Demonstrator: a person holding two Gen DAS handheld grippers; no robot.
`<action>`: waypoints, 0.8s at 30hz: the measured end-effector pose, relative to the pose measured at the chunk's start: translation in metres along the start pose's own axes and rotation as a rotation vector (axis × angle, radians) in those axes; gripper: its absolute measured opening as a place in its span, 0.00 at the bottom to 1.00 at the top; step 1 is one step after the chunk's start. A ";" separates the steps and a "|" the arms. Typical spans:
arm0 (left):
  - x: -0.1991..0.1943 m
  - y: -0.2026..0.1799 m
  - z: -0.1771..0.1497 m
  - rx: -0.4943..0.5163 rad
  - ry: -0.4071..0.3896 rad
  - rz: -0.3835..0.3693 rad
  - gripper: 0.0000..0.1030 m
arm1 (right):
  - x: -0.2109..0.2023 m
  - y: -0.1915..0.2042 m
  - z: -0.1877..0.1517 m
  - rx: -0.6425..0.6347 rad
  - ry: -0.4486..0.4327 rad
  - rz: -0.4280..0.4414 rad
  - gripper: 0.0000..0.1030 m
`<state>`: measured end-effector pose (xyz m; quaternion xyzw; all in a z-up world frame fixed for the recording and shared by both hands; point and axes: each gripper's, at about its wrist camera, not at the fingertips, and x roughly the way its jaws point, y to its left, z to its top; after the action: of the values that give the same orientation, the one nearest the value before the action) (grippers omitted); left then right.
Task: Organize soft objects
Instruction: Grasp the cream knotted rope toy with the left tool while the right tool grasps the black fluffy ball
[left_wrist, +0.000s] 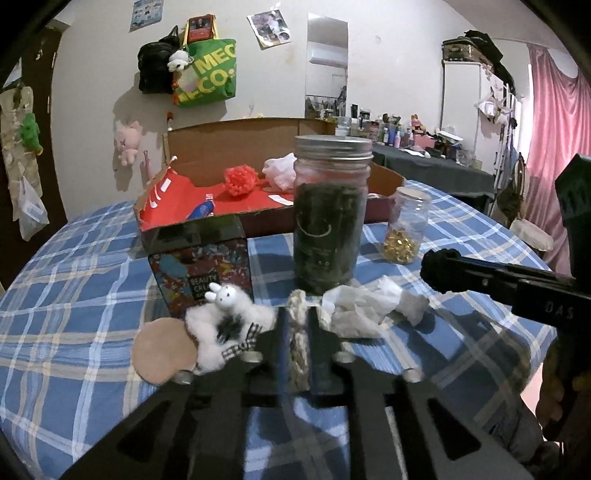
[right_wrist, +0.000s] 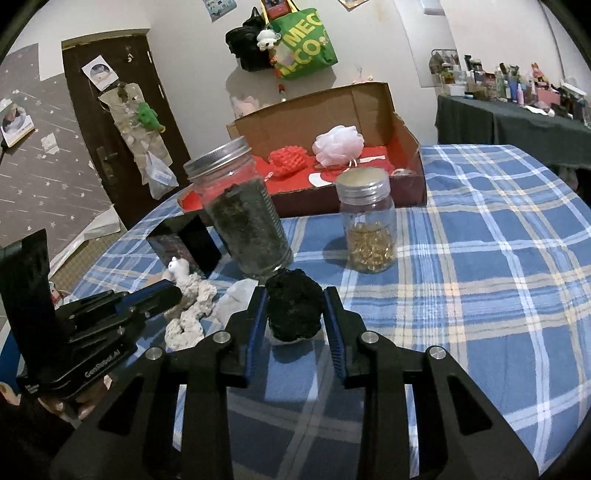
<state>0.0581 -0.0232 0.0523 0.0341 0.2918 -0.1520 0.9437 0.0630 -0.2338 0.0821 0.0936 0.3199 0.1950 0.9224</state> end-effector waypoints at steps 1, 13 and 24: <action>-0.001 0.001 -0.002 -0.002 -0.002 0.000 0.47 | 0.000 0.000 -0.001 0.001 0.004 0.001 0.29; -0.001 0.003 -0.015 0.006 0.021 -0.011 0.68 | 0.003 -0.006 -0.023 -0.019 0.045 -0.034 0.80; 0.011 -0.002 -0.021 0.013 0.052 -0.001 0.69 | 0.000 -0.001 -0.031 -0.083 -0.015 -0.064 0.78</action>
<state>0.0545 -0.0249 0.0286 0.0439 0.3153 -0.1533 0.9355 0.0439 -0.2336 0.0581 0.0465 0.3076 0.1777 0.9336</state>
